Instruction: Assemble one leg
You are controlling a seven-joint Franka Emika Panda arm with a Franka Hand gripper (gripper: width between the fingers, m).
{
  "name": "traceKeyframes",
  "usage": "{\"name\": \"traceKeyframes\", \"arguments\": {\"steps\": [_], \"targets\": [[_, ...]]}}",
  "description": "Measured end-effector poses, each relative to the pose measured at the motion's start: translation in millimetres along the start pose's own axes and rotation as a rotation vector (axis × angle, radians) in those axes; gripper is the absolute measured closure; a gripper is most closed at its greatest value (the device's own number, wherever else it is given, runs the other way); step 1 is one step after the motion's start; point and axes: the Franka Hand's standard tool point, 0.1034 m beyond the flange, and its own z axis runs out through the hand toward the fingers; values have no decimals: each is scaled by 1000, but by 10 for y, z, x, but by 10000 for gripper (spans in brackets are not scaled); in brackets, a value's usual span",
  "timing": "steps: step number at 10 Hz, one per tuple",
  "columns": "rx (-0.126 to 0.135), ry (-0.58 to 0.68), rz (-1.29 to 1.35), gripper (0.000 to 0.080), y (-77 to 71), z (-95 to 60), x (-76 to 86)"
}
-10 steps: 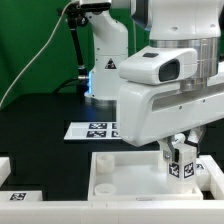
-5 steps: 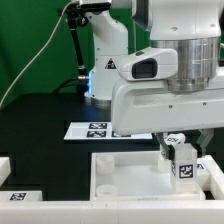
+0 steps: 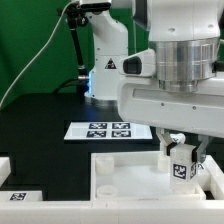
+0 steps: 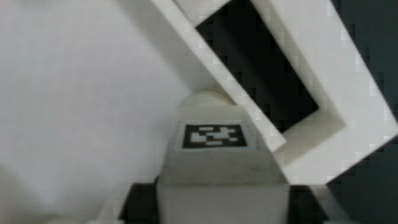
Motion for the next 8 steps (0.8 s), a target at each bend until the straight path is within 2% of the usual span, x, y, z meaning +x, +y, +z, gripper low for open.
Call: {"name": "traceKeyframes", "arguments": {"steps": [3, 4, 5, 6, 8], "targets": [[1, 0, -11, 516, 1, -1, 1], [1, -1, -45, 298, 1, -4, -10], [1, 2, -139, 298, -10, -15, -16], [-1, 21, -341, 177, -32, -38, -9], [-3, 20, -500, 157, -19, -33, 3]]}}
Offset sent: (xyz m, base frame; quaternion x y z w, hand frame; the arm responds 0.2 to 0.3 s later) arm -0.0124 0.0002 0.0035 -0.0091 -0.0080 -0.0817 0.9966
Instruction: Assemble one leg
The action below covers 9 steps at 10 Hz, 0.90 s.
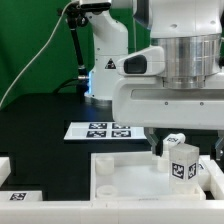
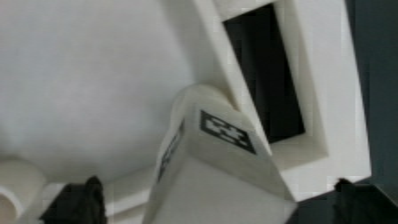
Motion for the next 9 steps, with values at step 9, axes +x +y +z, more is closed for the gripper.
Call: {"name": "traceKeyframes", "arguments": {"steps": [9], "targets": [[-30, 4, -754, 150, 11, -4, 17]]}}
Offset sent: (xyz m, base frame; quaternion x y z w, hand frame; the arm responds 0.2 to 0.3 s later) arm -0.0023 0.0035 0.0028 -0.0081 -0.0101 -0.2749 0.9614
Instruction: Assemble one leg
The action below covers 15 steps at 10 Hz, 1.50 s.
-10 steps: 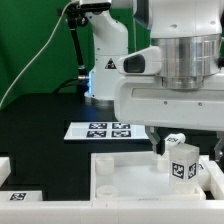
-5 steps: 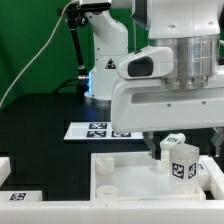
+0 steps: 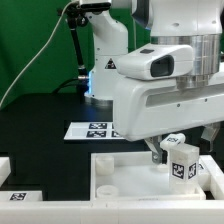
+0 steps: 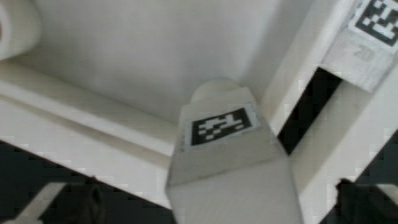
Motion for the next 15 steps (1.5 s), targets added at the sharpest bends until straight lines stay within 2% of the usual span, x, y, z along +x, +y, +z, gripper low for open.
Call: {"name": "traceKeyframes", "arguments": {"steps": [1, 2, 3, 4, 5, 8, 11, 12, 15], "targets": [[-1, 0, -63, 150, 2, 2, -1], [0, 0, -47, 244, 4, 3, -2], [0, 0, -46, 244, 6, 4, -4], [0, 0, -46, 428, 7, 5, -5], [0, 0, -45, 518, 8, 5, -5], [0, 0, 40, 518, 9, 5, -5], [-2, 20, 423, 518, -4, 7, 13], [-11, 31, 548, 517, -6, 6, 13], [-9, 61, 875, 517, 39, 7, 3]]}}
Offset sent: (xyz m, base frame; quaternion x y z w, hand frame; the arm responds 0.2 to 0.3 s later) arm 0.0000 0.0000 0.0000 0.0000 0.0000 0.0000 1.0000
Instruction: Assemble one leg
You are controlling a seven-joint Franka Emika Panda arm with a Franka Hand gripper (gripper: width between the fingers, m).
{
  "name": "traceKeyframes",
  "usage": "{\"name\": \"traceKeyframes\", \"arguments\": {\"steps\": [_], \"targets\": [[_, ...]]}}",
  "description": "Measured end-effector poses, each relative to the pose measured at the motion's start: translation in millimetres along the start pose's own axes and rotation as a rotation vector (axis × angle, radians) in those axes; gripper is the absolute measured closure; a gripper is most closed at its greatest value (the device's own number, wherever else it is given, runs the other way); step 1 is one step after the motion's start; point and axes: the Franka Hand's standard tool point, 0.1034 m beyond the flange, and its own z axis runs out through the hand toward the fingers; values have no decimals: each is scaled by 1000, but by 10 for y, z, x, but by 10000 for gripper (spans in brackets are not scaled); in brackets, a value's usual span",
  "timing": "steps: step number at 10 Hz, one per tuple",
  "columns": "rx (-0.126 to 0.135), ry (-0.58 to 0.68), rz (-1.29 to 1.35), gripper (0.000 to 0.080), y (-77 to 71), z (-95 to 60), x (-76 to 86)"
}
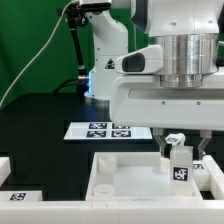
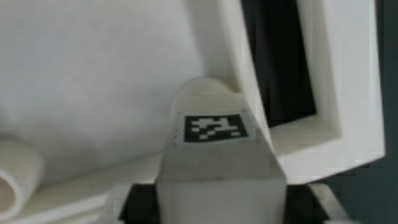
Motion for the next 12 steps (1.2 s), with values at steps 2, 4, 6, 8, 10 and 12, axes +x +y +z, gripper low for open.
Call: {"name": "traceKeyframes", "arguments": {"steps": [2, 4, 6, 8, 10, 12], "targets": [[-28, 2, 173, 517, 85, -3, 25], [-34, -10, 374, 515, 96, -3, 5], [-40, -13, 429, 514, 138, -6, 16], [-41, -14, 426, 512, 143, 0, 14], [-31, -7, 353, 317, 134, -96, 37], [-11, 8, 306, 159, 135, -323, 62]]}}
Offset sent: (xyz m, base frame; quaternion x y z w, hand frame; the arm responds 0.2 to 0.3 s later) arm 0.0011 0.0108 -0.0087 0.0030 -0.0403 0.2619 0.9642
